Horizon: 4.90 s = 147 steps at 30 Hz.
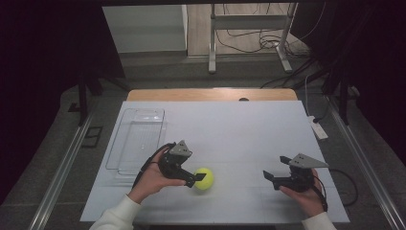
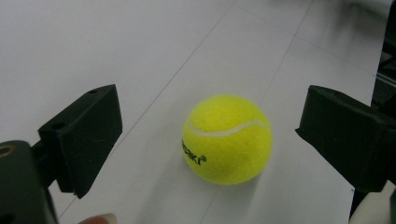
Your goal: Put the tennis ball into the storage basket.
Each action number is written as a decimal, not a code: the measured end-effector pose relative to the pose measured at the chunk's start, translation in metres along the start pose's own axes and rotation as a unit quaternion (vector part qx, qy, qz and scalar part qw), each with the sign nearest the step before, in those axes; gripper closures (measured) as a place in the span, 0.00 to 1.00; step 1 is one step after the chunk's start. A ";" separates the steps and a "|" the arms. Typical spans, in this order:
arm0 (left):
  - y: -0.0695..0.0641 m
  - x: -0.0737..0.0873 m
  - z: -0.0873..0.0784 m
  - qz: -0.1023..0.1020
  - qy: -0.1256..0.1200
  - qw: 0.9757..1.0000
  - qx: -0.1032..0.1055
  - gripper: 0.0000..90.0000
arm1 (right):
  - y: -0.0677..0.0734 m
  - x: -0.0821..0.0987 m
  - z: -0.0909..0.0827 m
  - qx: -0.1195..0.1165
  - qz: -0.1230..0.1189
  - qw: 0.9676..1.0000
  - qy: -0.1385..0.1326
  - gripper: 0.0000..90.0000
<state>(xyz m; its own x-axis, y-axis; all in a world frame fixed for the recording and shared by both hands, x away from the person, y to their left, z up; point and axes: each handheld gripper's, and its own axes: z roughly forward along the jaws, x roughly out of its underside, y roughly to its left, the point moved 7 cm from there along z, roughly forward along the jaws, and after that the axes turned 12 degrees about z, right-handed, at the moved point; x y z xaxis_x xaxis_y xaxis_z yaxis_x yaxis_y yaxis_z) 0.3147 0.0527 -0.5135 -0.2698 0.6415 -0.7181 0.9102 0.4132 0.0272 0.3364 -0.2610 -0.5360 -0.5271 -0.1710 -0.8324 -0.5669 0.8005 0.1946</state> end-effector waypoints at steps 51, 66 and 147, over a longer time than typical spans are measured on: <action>-0.016 0.015 0.056 0.041 0.130 0.990 0.020 0.22 | 0.000 0.001 0.001 0.001 -0.003 1.000 0.003 0.12; -0.018 0.013 0.053 0.059 0.124 0.990 0.014 0.29 | 0.000 0.001 0.000 0.000 -0.004 1.000 0.003 0.12; 0.004 -0.021 -0.005 0.033 -0.054 0.995 -0.081 0.29 | -0.002 0.000 0.000 0.004 0.001 1.000 0.001 0.13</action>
<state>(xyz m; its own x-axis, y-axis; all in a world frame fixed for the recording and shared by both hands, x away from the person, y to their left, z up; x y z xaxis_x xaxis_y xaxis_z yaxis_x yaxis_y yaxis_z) 0.3220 0.0444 -0.4947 -0.1669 0.6012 -0.7815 0.8602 0.4762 0.1827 0.3372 -0.2631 -0.5366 -0.5297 -0.1716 -0.8306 -0.5610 0.8054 0.1913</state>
